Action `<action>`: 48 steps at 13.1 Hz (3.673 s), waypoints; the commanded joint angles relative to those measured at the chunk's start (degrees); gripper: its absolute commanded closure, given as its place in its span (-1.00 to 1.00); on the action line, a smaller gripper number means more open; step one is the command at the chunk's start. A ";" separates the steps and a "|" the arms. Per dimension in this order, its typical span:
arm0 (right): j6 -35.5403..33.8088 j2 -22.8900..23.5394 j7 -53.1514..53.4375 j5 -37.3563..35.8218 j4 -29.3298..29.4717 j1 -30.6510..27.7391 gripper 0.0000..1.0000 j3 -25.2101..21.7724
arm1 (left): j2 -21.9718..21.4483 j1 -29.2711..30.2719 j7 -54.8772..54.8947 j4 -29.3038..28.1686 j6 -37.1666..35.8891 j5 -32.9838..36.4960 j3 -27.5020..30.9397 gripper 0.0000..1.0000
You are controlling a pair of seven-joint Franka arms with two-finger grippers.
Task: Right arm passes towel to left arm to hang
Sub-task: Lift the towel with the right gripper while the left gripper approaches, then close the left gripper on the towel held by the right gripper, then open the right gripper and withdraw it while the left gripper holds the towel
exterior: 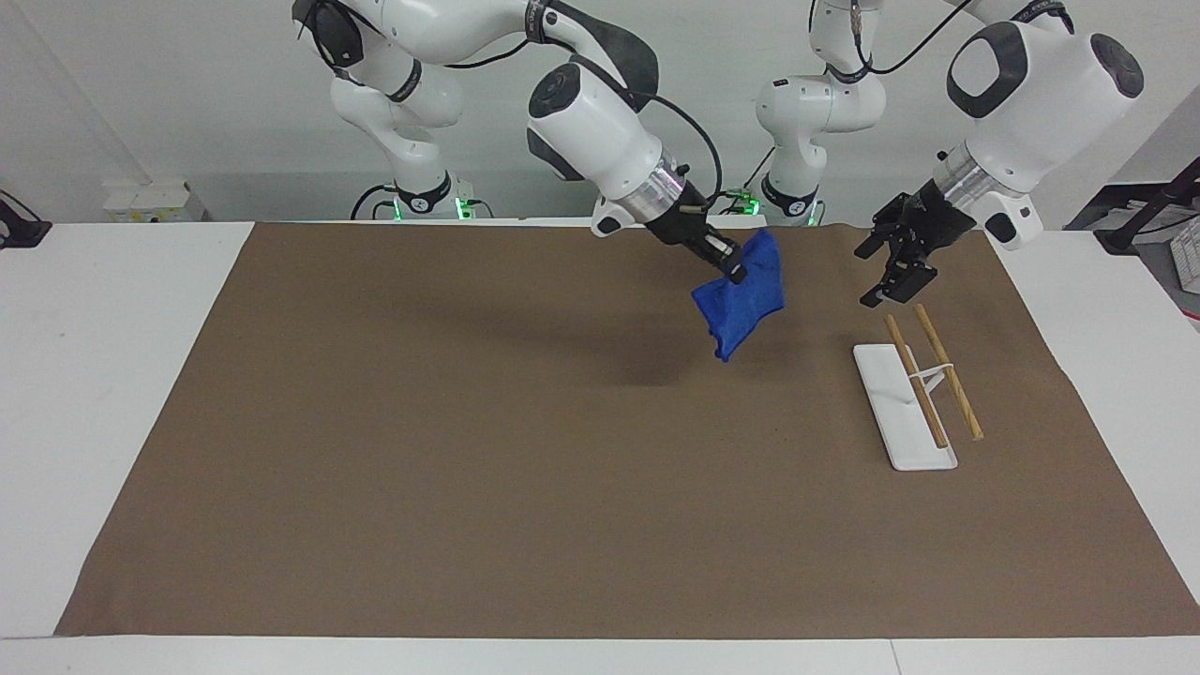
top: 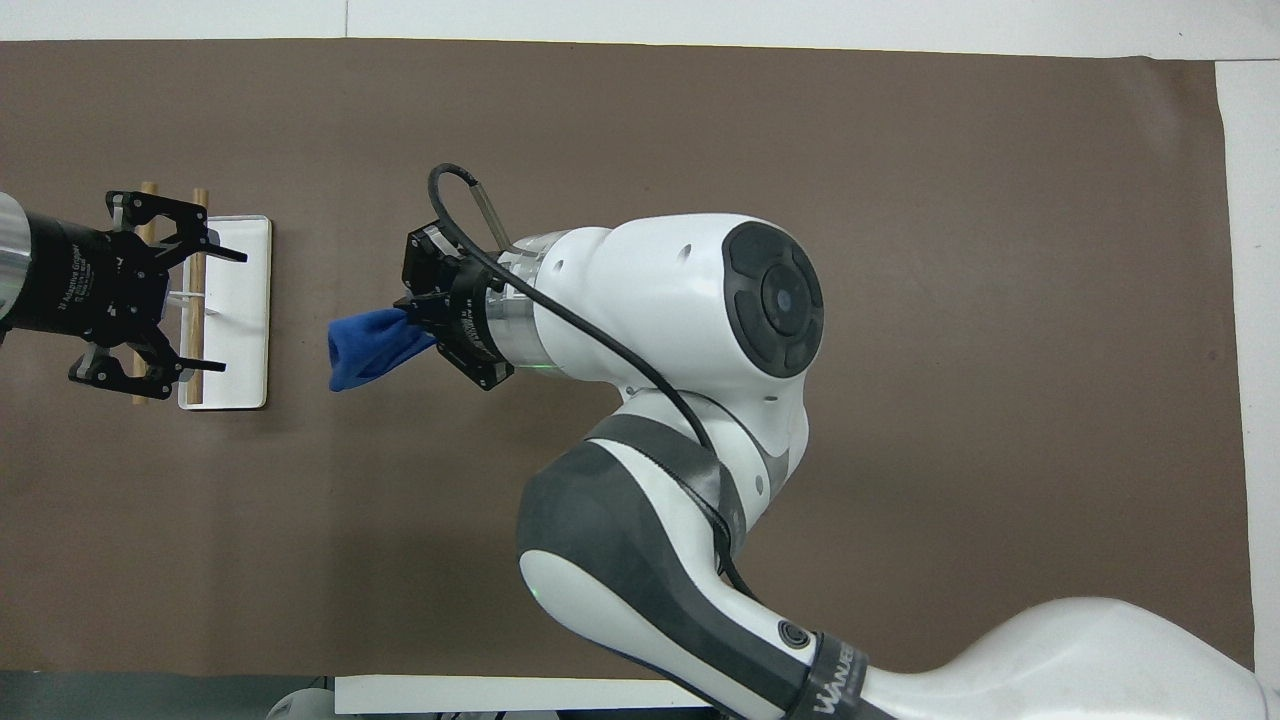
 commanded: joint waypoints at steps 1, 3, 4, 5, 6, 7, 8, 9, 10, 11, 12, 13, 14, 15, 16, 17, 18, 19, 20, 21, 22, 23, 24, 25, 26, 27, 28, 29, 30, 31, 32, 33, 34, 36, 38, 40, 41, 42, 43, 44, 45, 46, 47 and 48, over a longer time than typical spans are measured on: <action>4.59 2.03 3.35 0.67 1.22 0.09 1.00 2.58 | -2.77 -0.76 -5.75 -3.54 1.10 -1.60 0.63 -1.00; 4.68 2.03 3.35 0.67 1.22 0.18 1.00 2.67 | -3.38 -1.46 -7.09 -4.24 0.66 -1.60 0.63 -1.00; 4.68 2.03 3.35 0.67 1.22 0.18 1.00 2.67 | -3.38 -1.46 -7.44 -4.16 0.31 -1.86 0.54 -1.00; 4.59 2.03 3.44 0.67 1.22 0.27 1.00 2.76 | -3.38 -1.55 -8.14 -3.98 -0.91 -2.38 0.54 -1.00; 4.59 2.03 3.44 0.67 1.22 0.27 1.00 2.76 | -3.38 -1.55 -8.32 -3.90 -1.27 -2.48 0.54 -1.00; 4.59 2.03 3.44 0.67 1.13 0.27 1.00 2.76 | -3.38 -1.55 -8.49 -3.89 -1.19 -3.00 0.54 -1.00; 4.59 2.03 3.44 0.67 1.13 0.27 1.00 2.76 | -3.38 -1.81 -8.58 -3.89 -1.10 -4.14 0.54 -1.00; 4.59 2.03 3.44 0.67 1.13 0.27 1.00 2.76 | -3.38 -2.07 -8.67 -3.98 -1.27 -4.67 0.54 -1.00; 4.51 2.03 3.44 0.67 1.13 0.27 1.00 2.76 | -3.56 -3.03 -9.28 -4.16 -1.45 -4.67 0.54 -1.00; 4.51 2.03 3.35 0.67 1.13 0.27 1.00 2.76 | -3.73 -3.57 -10.24 -4.16 -1.71 -4.67 0.54 -1.00; 4.51 2.03 3.35 0.67 1.13 0.27 1.00 2.76 | -3.82 -3.83 -10.69 -4.16 -2.06 -4.67 0.54 -1.00; 4.42 2.03 3.35 0.67 1.13 0.27 1.00 2.76 | -3.82 -4.88 -10.78 -4.16 -1.72 -4.67 0.54 -1.00; 4.42 2.03 3.35 0.67 1.13 0.27 1.00 2.76 | -3.82 -5.15 -11.39 -4.16 -1.02 -4.76 0.54 -1.00; 4.42 2.03 3.35 0.67 1.13 0.27 1.00 2.76 | -3.74 -5.15 -11.83 -4.16 0.29 -4.85 0.54 -1.00; 4.33 2.03 3.35 0.67 1.13 0.27 1.00 2.76 | -3.65 -4.80 -12.01 -4.16 1.70 -5.55 0.54 -1.00; 4.33 2.03 3.35 0.67 1.13 0.27 1.00 2.76 | -3.65 -4.37 -12.10 -4.16 2.32 -6.42 0.63 -1.00; 4.24 2.03 3.35 0.67 1.22 0.27 1.00 2.76 | -3.47 -4.10 -12.18 -4.16 2.85 -6.61 0.63 -0.98; 4.24 2.03 3.35 0.67 1.22 0.27 1.00 2.76 | -3.47 -4.10 -12.19 -4.16 3.03 -6.78 0.71 -0.87; 4.15 2.03 3.35 0.58 1.22 0.27 1.00 2.76 | -3.47 -4.10 -12.27 -4.25 2.95 -6.78 0.71 -0.60; 4.15 2.03 3.26 0.58 1.22 0.27 1.00 2.76 | -3.73 -4.10 -12.19 -4.86 3.03 -6.78 0.71 -0.30; 4.07 2.03 3.26 0.58 1.22 0.27 1.00 2.76 | -3.73 -4.01 -12.19 -5.04 3.03 -6.70 0.71 0.11; 4.15 2.03 3.26 0.58 1.22 0.27 1.00 2.76 | -3.73 -4.10 -12.10 -5.12 3.03 -6.61 0.80 0.37; 4.07 2.03 3.26 0.58 1.22 0.27 1.00 2.76 | -3.82 -4.10 -11.75 -5.39 3.21 -6.43 0.80 0.58; 4.07 2.03 3.26 0.58 1.22 0.27 1.00 2.76 | -3.91 -4.10 -11.66 -5.91 3.56 -6.43 0.80 0.78; 4.07 2.03 3.26 0.58 1.22 0.27 1.00 2.76 | -4.00 -4.10 -11.66 -6.00 3.65 -6.43 0.89 0.98; 4.07 2.03 3.26 0.58 1.22 0.27 1.00 2.76 | -4.00 -4.01 -11.57 -6.00 3.91 -6.35 0.89 0.99; 4.07 2.03 3.26 0.58 1.22 0.27 1.00 2.76 | -4.00 -3.31 -11.31 -6.00 4.17 -6.26 0.98 0.99; 4.07 2.03 3.26 0.58 1.22 0.27 1.00 2.76 | -3.91 -2.52 -10.00 -5.92 4.17 -6.17 0.98 0.99; 3.98 2.03 3.26 0.58 1.22 0.27 1.00 2.76 | -3.91 -2.52 -8.60 -5.83 4.17 -6.08 0.98 0.99; 3.98 2.03 3.26 0.58 1.22 0.27 1.00 2.76 | -3.91 -2.43 -8.41 -5.83 4.09 -5.99 0.98 0.99; 3.89 2.03 3.26 0.58 1.22 0.27 1.00 2.76 | -3.91 -2.43 -8.32 -5.74 4.09 -5.99 0.98 0.99; 3.89 2.03 3.26 0.58 1.22 0.27 0.99 2.76 | -3.82 -2.43 -8.23 -5.48 4.09 -5.91 0.98 0.99; 3.80 2.03 3.35 0.67 1.22 0.27 0.84 2.76 | -3.74 -2.43 -8.23 -5.48 4.09 -5.91 0.98 0.99; 2.84 1.86 3.09 0.23 1.22 0.18 -0.97 2.67 | -3.73 -2.52 -8.14 -5.39 4.09 -5.91 0.98 0.99; 2.66 1.59 2.30 -0.21 1.13 0.09 -0.99 2.50 | -3.47 -2.43 -7.27 -4.78 4.35 -5.82 0.98 0.99; 0.13 0.28 -3.03 -0.56 0.69 -0.26 -0.99 1.45 | -2.51 -2.34 -3.07 -3.38 5.83 -5.82 1.06 0.99; -2.41 -1.12 -8.90 -1.61 -0.18 -0.70 -0.99 0.66 | -2.07 -1.47 -0.52 -2.93 7.41 -5.82 1.07 0.99; -5.22 -2.79 -15.05 -2.75 -2.10 -1.40 -0.99 -0.74 | -1.98 -1.03 1.50 -2.93 8.73 -5.82 1.15 0.99; -8.82 -5.50 -22.24 -3.89 -4.56 -2.36 -0.99 -2.67 | -1.98 -0.24 4.48 -3.01 10.40 -5.73 1.07 0.99; -13.81 -7.96 -29.28 -5.12 -6.32 -2.89 -0.99 -5.30 | -1.98 0.55 8.34 -3.28 11.63 -5.73 1.07 1.00; -20.22 -9.90 -36.39 -6.96 -6.60 -2.90 -0.99 -8.72 | -1.98 1.26 13.69 -3.45 11.99 -5.64 1.15 1.00; -26.63 -11.40 -44.30 -9.07 -6.52 -2.90 -0.99 -12.23 | -1.98 2.48 19.14 -3.46 12.08 -5.55 1.15 1.00; -32.09 -13.59 -53.95 -10.65 -6.52 -2.90 -0.99 -16.62 | -1.98 3.62 25.02 -3.54 12.17 -5.47 1.07 1.00; -36.06 -15.61 -62.14 -10.84 -6.60 -2.72 -0.99 -21.27 | -1.98 4.16 29.26 -3.89 13.04 -5.47 1.15 1.00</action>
